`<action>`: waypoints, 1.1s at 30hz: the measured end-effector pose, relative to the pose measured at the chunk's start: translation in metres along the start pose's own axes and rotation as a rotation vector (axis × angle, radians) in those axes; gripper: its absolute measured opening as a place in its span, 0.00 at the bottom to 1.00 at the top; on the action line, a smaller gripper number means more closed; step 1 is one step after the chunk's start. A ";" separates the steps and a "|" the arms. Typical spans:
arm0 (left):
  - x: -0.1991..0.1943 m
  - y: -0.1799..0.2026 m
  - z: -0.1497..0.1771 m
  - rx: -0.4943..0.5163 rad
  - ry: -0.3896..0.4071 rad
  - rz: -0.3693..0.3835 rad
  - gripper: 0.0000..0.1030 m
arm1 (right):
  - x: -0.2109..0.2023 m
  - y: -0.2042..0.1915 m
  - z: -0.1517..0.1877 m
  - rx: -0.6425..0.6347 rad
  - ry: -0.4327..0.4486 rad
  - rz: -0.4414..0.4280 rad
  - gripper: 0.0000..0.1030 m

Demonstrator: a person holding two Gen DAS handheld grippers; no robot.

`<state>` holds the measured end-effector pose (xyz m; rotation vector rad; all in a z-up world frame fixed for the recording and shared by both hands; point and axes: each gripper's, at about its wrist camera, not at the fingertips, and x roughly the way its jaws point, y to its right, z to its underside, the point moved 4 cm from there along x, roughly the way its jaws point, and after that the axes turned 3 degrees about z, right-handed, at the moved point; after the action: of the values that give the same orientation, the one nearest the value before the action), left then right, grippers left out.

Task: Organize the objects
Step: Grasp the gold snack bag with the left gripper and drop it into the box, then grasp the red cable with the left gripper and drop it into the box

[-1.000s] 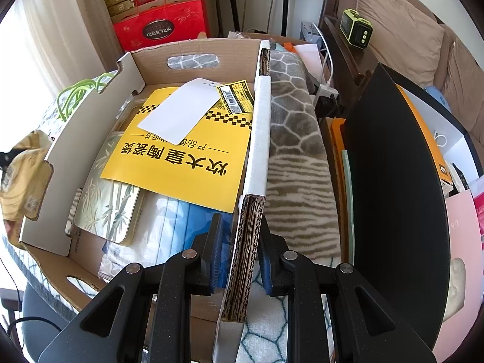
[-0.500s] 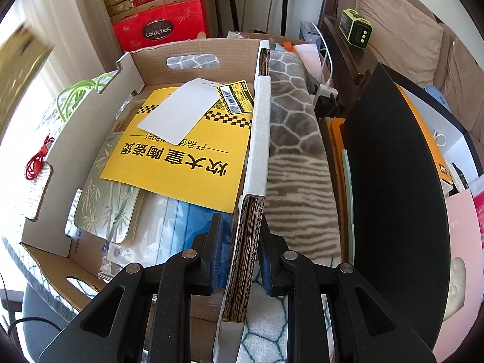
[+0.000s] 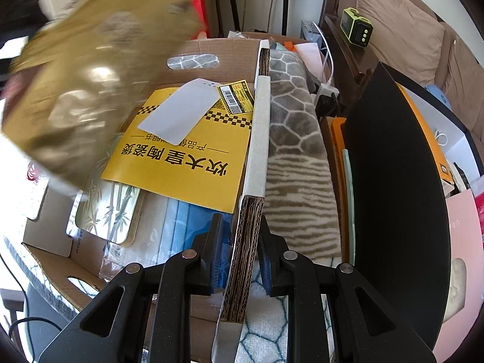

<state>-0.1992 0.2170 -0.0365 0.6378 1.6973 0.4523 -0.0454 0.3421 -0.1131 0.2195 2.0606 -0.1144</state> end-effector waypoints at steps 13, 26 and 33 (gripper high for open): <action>0.061 -0.005 -0.004 -0.135 0.032 -0.088 0.11 | 0.001 -0.001 0.000 0.003 -0.001 -0.010 0.21; 0.048 0.019 -0.001 0.012 -0.046 0.009 0.68 | 0.002 0.000 -0.001 0.004 -0.001 -0.013 0.21; 0.019 0.016 0.002 0.129 -0.054 -0.067 0.68 | 0.001 0.000 0.000 0.006 0.000 -0.014 0.21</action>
<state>-0.1971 0.2415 -0.0411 0.6777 1.7010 0.2775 -0.0460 0.3425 -0.1135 0.2092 2.0621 -0.1291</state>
